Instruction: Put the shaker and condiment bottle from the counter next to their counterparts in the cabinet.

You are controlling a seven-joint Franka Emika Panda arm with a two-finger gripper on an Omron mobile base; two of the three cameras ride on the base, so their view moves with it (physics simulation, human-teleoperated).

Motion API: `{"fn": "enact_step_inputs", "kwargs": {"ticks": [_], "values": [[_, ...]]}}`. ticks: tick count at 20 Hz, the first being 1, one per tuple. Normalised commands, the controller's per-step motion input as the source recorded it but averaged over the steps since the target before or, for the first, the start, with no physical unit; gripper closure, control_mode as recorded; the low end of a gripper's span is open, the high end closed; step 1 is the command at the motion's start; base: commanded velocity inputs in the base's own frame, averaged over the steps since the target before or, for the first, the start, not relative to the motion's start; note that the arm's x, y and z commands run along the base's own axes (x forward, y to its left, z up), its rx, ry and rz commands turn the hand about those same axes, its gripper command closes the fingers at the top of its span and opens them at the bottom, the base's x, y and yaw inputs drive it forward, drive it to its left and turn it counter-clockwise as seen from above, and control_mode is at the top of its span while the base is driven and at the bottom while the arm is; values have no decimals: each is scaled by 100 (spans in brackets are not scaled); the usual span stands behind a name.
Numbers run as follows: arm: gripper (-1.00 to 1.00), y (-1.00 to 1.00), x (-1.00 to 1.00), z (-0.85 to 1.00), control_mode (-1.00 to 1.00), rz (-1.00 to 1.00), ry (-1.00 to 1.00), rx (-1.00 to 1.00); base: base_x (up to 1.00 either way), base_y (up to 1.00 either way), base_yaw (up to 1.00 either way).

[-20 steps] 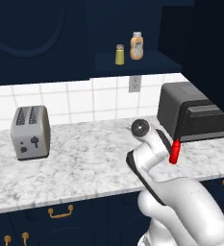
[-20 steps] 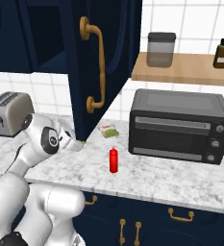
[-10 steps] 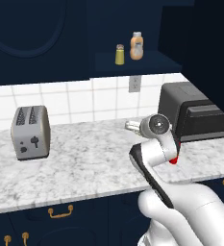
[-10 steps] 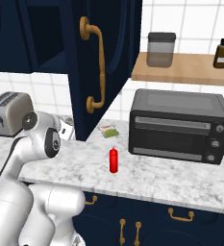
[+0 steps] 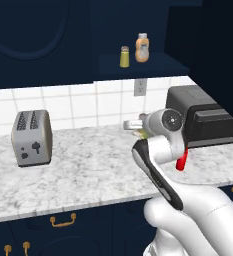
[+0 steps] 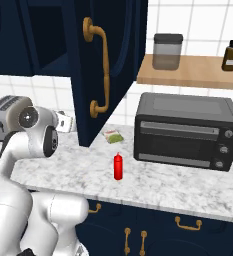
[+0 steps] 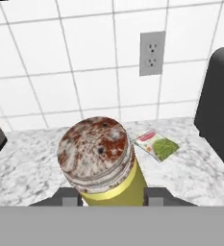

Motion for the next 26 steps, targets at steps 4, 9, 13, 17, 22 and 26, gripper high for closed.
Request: {"fn": "enact_step_inputs", "kwargs": {"ticks": [4,9,13,17,22,26], "values": [[100,18,0,71,-100,19,-1,-3,0,0,0],[100,28,-28,26,-100,9,-15,-7,0,0,0],[100,5,-25,57,-100,3,-27,0,0,0,0],[100,0,-16,53,-100,7,-17,2,0,0,0],[100,1,0,59,-100,2,0,0,0,0,0],[100,4,2,71,-100,0,2,1,0,0,0]]}}
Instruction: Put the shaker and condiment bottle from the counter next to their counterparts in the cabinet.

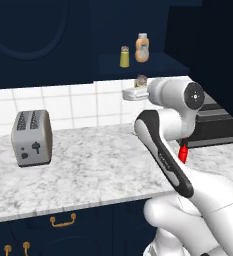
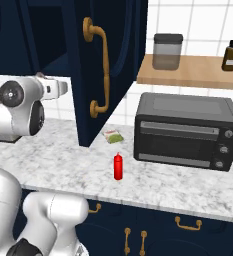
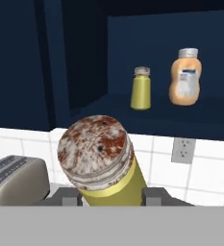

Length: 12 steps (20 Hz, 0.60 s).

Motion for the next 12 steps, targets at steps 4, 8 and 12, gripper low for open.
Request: {"fn": "enact_step_inputs", "kwargs": {"ticks": [4,8,12], "values": [[100,6,-1,40,-100,0,1,1,0,0,0],[100,3,-1,-1,-100,0,-4,12,0,0,0],[100,0,9,22,-100,2,-1,18,0,0,0]]}}
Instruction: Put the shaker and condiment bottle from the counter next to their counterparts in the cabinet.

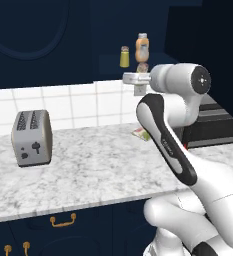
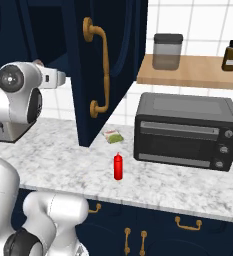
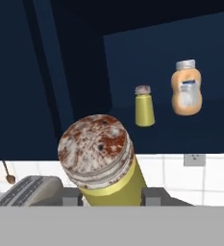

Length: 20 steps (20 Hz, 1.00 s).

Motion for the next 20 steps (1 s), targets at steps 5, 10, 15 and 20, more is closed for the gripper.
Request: {"fn": "enact_step_inputs", "kwargs": {"ticks": [5,10,15,20], "values": [[100,3,6,5,-100,1,-2,0,0,0,0],[100,0,14,24,-100,-2,0,0,0,0,0],[100,0,7,14,-100,0,1,0,0,0,0],[100,0,23,0,-100,0,7,2,0,0,0]]}}
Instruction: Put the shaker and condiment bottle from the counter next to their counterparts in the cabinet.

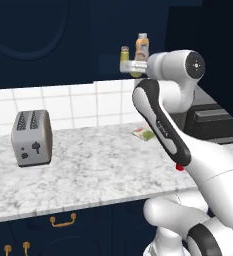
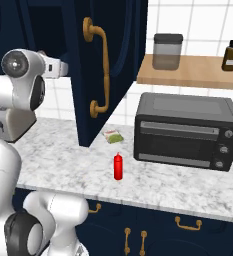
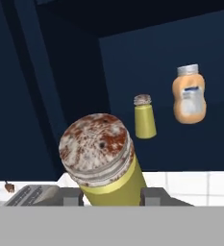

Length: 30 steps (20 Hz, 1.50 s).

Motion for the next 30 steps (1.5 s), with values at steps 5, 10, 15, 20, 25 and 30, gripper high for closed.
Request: {"fn": "enact_step_inputs", "kwargs": {"ticks": [5,10,15,20,25,30], "values": [[100,0,13,-6,-100,0,1,1,0,0,0],[100,0,20,-8,-100,0,0,0,0,0,0],[100,1,37,0,-100,0,1,0,0,0,0],[100,2,30,-6,-100,0,4,0,0,0,0],[100,1,17,-4,-100,0,6,0,0,0,0],[100,3,17,-12,-100,0,1,0,0,0,0]]}}
